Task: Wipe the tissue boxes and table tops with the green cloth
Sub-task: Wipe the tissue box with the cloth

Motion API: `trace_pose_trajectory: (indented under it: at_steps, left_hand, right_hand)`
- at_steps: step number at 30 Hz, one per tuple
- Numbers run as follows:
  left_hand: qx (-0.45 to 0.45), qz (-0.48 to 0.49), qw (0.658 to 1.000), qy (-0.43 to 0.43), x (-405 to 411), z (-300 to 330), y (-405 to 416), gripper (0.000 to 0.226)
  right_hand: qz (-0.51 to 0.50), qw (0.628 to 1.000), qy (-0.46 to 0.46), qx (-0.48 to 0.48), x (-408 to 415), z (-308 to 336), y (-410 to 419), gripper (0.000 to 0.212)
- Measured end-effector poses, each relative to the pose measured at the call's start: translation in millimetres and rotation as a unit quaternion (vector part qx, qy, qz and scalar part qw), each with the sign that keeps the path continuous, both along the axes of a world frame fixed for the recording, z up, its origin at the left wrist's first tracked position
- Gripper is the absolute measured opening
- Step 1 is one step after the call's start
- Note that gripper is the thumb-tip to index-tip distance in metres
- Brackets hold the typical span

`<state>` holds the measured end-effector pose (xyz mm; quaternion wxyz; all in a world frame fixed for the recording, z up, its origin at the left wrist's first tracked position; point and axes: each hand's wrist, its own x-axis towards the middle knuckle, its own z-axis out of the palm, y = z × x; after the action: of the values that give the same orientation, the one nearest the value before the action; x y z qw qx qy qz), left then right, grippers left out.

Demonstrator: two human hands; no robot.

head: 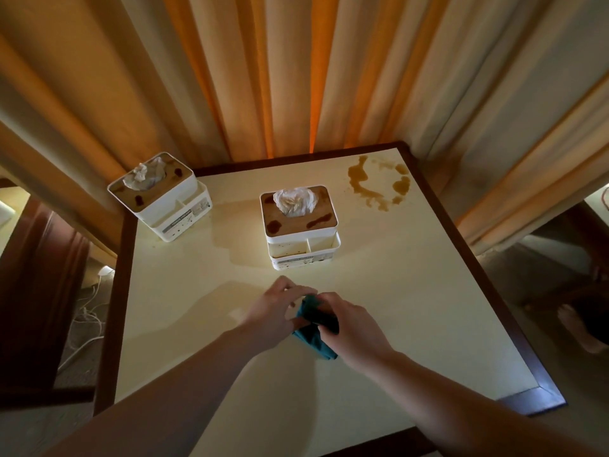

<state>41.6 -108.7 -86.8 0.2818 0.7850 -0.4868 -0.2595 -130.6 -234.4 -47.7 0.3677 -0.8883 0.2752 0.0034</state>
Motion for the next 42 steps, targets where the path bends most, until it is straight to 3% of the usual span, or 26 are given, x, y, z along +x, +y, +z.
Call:
trace_pose_trajectory:
  at_steps: [3,6,13,16,20,22,25,29,37,42]
  left_hand:
    - [-0.039,-0.057,0.996,-0.063,-1.4,-6.6,-2.3,0.026]
    - [-0.059,-0.07,0.993,-0.073,2.7,-10.5,5.1,0.027]
    - [0.031,-0.119,0.986,-0.11,14.5,-16.0,21.9,0.029]
    - [0.059,-0.112,0.985,-0.119,11.3,-14.3,24.1,0.04]
    - [0.007,-0.107,0.983,-0.147,6.4,-15.2,21.0,0.024]
    - [-0.015,-0.112,0.983,-0.146,6.2,-20.8,20.5,0.016]
    - [-0.025,-0.109,0.983,-0.146,9.4,-36.2,29.1,0.033]
    - [-0.039,-0.103,0.977,-0.183,8.3,-49.4,45.6,0.049]
    - [-0.059,-0.065,0.98,-0.18,9.3,-47.9,54.4,0.038]
    - [-0.059,-0.079,0.978,-0.184,15.7,-48.5,59.0,0.036]
  right_hand:
    - [0.022,1.0,0.005,-0.002,-4.2,-4.1,2.7,0.037]
    - [0.042,0.99,0.006,-0.136,-11.3,-13.8,-0.3,0.028]
    - [0.169,0.973,0.04,-0.155,-26.5,-23.5,-1.8,0.035]
    - [0.167,0.968,0.03,-0.186,-26.1,-29.0,2.5,0.045]
    - [0.124,0.967,0.011,-0.223,-16.2,-34.5,10.6,0.038]
    - [0.116,0.969,0.034,-0.213,-12.4,-41.6,16.2,0.048]
    - [0.139,0.972,0.072,-0.177,-10.1,-55.2,23.7,0.066]
    - [0.168,0.963,0.096,-0.187,-12.0,-65.0,26.6,0.068]
    - [0.18,0.958,0.157,-0.156,-2.0,-52.2,25.7,0.087]
    - [0.172,0.959,0.159,-0.158,11.2,-55.3,21.3,0.081]
